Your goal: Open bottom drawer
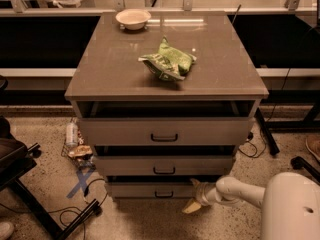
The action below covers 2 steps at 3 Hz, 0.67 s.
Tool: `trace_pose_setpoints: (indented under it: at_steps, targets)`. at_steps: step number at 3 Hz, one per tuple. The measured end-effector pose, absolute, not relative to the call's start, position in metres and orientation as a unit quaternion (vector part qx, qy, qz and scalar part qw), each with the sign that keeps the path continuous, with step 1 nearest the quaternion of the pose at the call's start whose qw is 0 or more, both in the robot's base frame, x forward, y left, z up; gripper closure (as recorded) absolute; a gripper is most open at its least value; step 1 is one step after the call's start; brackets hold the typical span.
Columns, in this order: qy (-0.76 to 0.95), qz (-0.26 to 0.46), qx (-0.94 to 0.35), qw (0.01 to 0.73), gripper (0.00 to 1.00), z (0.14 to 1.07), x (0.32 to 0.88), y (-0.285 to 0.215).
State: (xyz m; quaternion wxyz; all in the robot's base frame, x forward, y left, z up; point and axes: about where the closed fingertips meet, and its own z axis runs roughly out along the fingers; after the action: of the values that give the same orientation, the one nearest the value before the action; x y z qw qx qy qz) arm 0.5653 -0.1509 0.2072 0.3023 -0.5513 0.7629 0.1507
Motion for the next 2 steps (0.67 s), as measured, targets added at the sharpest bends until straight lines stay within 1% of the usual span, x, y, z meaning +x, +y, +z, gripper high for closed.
trace_pose_setpoints:
  at_steps: [2]
  targets:
    - [0.763,0.152,-0.557,0.292,0.64,0.1959,0.5635,-0.1404]
